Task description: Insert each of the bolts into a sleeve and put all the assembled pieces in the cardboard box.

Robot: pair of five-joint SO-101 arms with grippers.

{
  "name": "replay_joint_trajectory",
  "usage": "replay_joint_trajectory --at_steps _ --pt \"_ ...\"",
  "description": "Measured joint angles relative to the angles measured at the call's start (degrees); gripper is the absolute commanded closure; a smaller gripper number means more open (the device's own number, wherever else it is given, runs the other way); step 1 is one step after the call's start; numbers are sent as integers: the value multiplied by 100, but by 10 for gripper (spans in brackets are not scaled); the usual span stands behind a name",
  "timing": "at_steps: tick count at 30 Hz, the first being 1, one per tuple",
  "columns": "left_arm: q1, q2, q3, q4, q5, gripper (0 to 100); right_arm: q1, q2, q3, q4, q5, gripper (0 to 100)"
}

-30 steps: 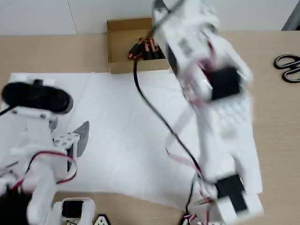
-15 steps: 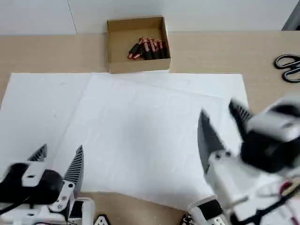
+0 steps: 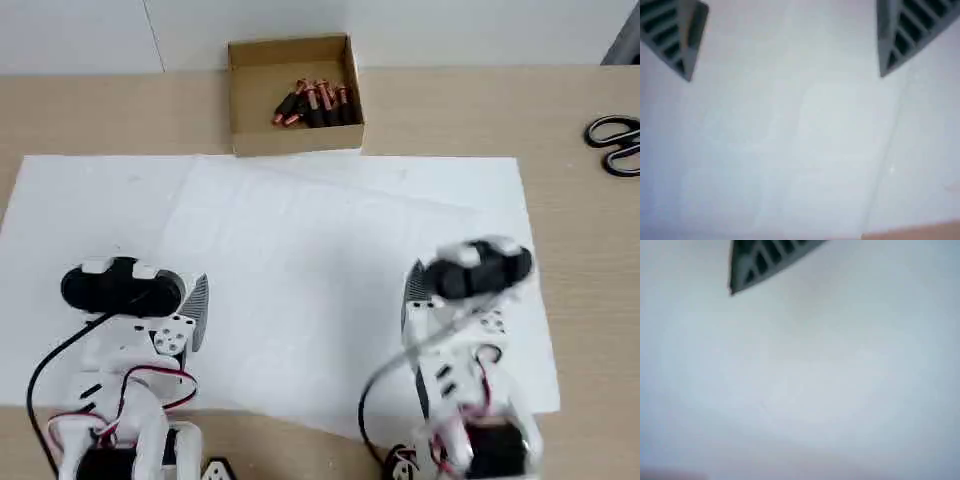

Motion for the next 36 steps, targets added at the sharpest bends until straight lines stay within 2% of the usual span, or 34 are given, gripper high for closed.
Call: replay_joint_trajectory --at_steps 14,36 --pt "0 0 2066 -26 0 773 149 -149 1855 -53 0 804" --pt "0 0 2110 -35 0 773 149 -149 1899 -105 0 804"
